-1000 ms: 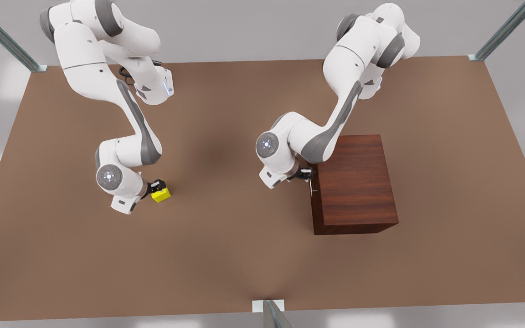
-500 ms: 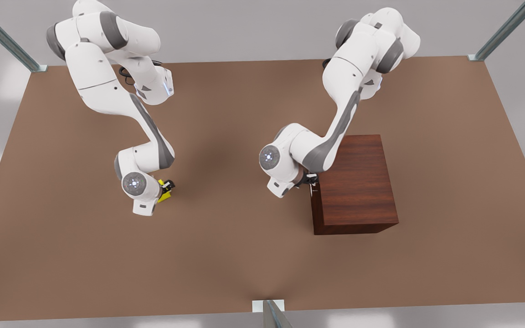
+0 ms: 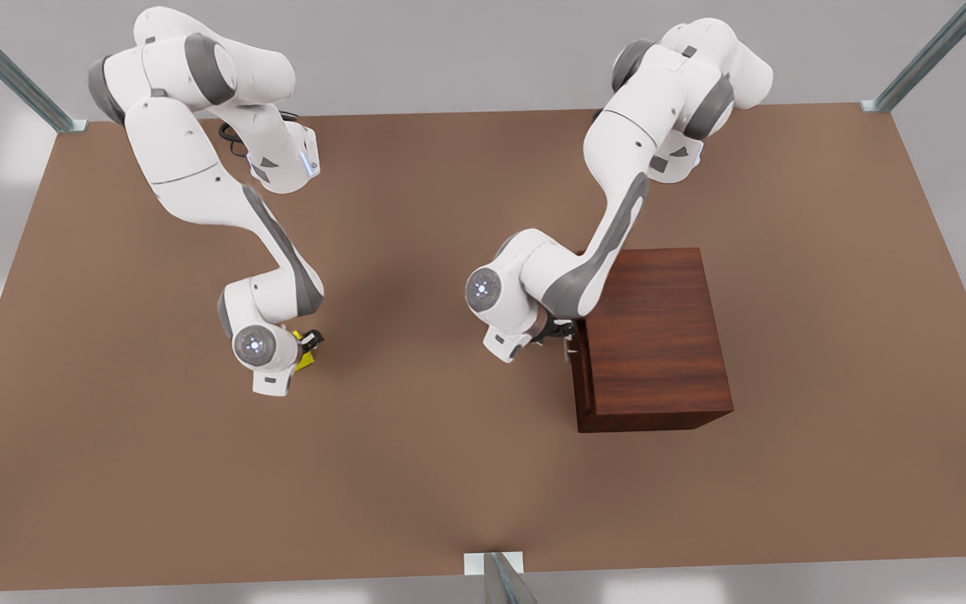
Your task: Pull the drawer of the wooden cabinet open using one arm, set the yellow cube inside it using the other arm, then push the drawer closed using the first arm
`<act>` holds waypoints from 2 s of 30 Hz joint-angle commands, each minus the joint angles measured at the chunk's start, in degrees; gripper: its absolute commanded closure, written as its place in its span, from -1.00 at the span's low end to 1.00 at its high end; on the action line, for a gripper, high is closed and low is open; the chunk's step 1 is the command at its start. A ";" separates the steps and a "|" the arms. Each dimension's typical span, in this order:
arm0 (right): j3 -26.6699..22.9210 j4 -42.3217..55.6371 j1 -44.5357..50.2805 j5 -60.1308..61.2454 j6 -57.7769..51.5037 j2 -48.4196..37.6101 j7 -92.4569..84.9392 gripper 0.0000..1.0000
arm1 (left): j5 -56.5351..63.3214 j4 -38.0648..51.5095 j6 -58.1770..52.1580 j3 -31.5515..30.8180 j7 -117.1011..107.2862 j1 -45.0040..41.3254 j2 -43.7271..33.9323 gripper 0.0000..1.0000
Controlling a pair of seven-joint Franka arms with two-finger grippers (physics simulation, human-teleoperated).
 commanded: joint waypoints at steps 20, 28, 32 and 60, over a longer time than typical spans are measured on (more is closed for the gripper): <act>0.09 6.10 -0.01 0.43 -4.91 -6.81 -1.54 -0.30 | -0.28 2.80 5.76 -2.50 -7.87 -4.07 -0.01 -0.35; 0.53 20.68 0.08 3.15 -17.57 -8.48 -1.71 -0.30 | -12.05 13.08 -4.96 -5.40 -9.02 -0.04 -10.45 -0.71; 3.94 24.46 0.78 3.51 -19.32 -8.13 2.58 -0.31 | -19.27 12.99 -12.95 -5.31 14.43 17.62 -15.65 -1.00; 8.26 64.19 35.85 5.80 -10.98 19.91 72.03 -0.40 | -19.00 -6.78 -7.95 -2.67 45.47 38.20 -30.60 -1.00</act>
